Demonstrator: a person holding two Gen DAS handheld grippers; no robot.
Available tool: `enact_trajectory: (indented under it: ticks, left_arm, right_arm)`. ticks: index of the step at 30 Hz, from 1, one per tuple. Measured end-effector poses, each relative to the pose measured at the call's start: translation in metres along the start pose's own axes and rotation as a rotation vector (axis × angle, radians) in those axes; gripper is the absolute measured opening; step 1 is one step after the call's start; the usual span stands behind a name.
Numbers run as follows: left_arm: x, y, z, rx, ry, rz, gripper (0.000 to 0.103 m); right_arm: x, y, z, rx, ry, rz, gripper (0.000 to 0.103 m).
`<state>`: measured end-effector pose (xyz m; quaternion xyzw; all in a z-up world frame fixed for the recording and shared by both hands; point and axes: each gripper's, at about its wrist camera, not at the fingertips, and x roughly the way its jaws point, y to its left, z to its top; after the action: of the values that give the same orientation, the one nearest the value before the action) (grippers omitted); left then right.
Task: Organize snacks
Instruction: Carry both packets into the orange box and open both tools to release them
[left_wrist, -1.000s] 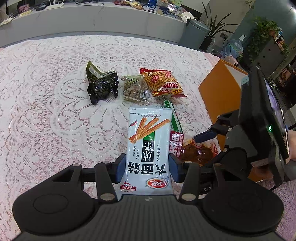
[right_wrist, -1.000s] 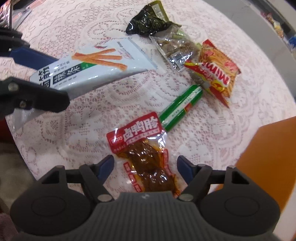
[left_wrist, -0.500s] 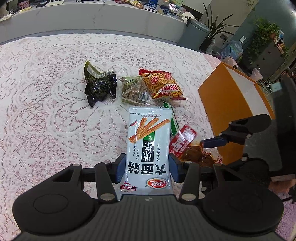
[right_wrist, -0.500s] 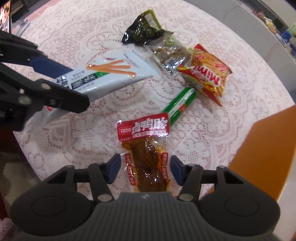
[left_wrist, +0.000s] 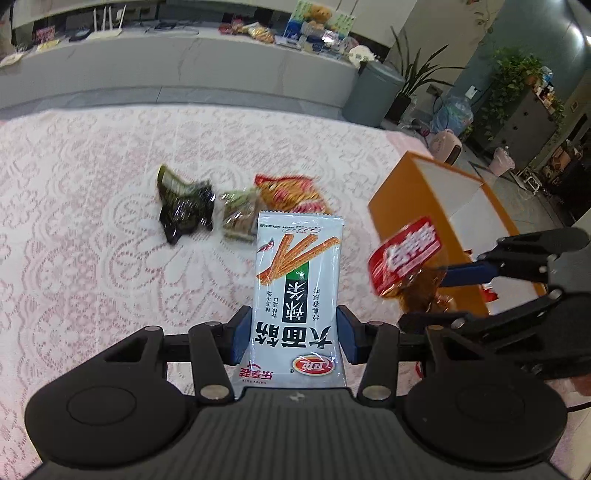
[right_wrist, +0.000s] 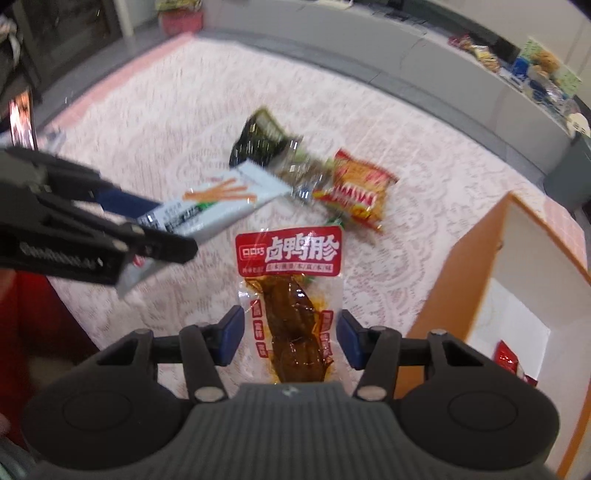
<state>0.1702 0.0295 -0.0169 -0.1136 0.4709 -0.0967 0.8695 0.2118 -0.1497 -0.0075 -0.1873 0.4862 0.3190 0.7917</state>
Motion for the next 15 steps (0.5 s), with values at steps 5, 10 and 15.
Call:
enact_trajectory:
  ticks: [5,10,15]
  left_arm:
    - [-0.015,-0.029,0.013,0.044,-0.044,-0.035,0.055]
    - [-0.021,-0.074,0.029,0.136,-0.081,-0.071,0.055]
    - [-0.012,-0.127,0.039,0.252,-0.09,-0.111,0.055]
  right_arm:
    - [-0.049,-0.017,0.002,0.059,-0.092,-0.037,0.053]
    - [-0.099,-0.046,-0.003,0.129,-0.172,-0.105,0.053]
    - [-0.124,-0.083,-0.02,0.2,-0.162,-0.196,0.053]
